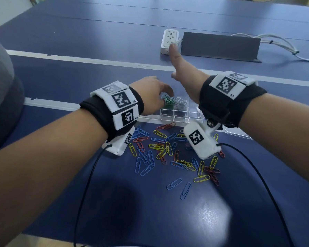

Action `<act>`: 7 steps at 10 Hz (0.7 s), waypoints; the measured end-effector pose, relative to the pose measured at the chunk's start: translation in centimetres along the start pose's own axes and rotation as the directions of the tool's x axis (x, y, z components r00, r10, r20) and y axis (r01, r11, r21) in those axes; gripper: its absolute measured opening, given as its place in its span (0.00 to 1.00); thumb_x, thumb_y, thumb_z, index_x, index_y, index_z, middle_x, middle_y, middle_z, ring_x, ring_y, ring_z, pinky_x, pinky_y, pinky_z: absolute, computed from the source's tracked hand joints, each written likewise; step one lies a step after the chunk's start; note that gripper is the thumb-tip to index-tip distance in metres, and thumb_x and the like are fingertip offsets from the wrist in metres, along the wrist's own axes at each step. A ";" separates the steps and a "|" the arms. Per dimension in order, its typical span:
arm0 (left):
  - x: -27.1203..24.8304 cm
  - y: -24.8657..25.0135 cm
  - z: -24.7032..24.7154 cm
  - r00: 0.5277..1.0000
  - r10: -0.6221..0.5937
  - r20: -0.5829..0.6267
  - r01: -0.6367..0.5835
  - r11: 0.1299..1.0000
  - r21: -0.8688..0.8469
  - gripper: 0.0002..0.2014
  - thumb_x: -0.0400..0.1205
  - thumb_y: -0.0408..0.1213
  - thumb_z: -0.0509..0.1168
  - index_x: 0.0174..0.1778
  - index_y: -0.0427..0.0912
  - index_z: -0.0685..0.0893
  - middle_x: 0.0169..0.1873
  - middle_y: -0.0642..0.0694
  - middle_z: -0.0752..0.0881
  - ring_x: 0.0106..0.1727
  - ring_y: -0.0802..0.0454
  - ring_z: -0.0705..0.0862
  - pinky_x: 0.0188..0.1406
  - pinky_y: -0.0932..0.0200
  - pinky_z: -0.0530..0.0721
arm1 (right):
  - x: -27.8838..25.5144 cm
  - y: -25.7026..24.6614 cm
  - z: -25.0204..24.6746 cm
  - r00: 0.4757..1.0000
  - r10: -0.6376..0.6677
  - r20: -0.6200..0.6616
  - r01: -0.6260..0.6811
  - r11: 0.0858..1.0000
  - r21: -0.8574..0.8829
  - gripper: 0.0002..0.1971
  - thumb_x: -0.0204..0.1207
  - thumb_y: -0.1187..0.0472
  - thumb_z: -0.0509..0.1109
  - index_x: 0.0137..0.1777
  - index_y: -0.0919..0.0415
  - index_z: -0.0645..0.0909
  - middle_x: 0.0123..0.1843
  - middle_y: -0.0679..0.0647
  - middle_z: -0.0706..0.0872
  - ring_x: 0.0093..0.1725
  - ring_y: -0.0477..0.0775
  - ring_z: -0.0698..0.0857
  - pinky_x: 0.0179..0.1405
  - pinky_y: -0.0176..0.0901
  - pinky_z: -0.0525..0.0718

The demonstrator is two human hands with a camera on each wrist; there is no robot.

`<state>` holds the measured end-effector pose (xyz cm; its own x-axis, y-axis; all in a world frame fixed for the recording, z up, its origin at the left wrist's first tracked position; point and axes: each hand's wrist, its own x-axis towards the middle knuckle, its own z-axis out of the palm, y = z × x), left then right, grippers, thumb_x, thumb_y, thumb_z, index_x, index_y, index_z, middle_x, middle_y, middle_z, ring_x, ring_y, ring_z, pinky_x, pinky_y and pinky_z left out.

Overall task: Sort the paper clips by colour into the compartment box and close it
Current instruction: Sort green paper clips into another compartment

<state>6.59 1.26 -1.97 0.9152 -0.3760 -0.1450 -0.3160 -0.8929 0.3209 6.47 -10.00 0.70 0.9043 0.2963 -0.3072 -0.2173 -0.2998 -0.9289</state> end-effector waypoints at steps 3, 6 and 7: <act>-0.6 0.3 0.3 0.993 0.114 0.014 -0.114 0.984 0.134 0.17 0.82 0.36 0.56 0.63 0.43 0.83 0.70 0.45 0.75 0.70 0.45 0.75 0.73 0.55 0.68 | -2.2 3.6 -2.8 0.933 -0.310 -0.185 0.190 0.858 -0.477 0.18 0.82 0.49 0.57 0.68 0.53 0.77 0.62 0.51 0.83 0.65 0.50 0.79 0.68 0.40 0.72; -2.3 1.1 0.1 0.966 0.214 -0.145 -0.214 0.977 0.011 0.12 0.80 0.37 0.61 0.57 0.46 0.84 0.48 0.47 0.82 0.51 0.50 0.80 0.54 0.63 0.72 | -5.9 4.8 -4.0 0.956 -0.281 0.085 0.208 0.444 -0.872 0.11 0.72 0.64 0.67 0.47 0.53 0.91 0.39 0.48 0.90 0.38 0.45 0.81 0.45 0.30 0.73; -3.0 1.5 0.0 0.977 0.194 -0.085 -0.193 0.981 0.022 0.07 0.78 0.38 0.64 0.46 0.45 0.87 0.34 0.51 0.81 0.39 0.53 0.78 0.45 0.63 0.74 | -5.7 5.0 -3.5 0.974 -0.202 0.102 0.178 0.406 -0.896 0.12 0.72 0.64 0.66 0.48 0.52 0.91 0.45 0.52 0.93 0.45 0.55 0.88 0.52 0.41 0.83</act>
<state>3.35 1.03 -1.00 0.8543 -0.5198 -0.0002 -0.4920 -0.8087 0.3223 1.56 -16.34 -1.48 0.8873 0.4418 -0.1324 0.4022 -0.8816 -0.2469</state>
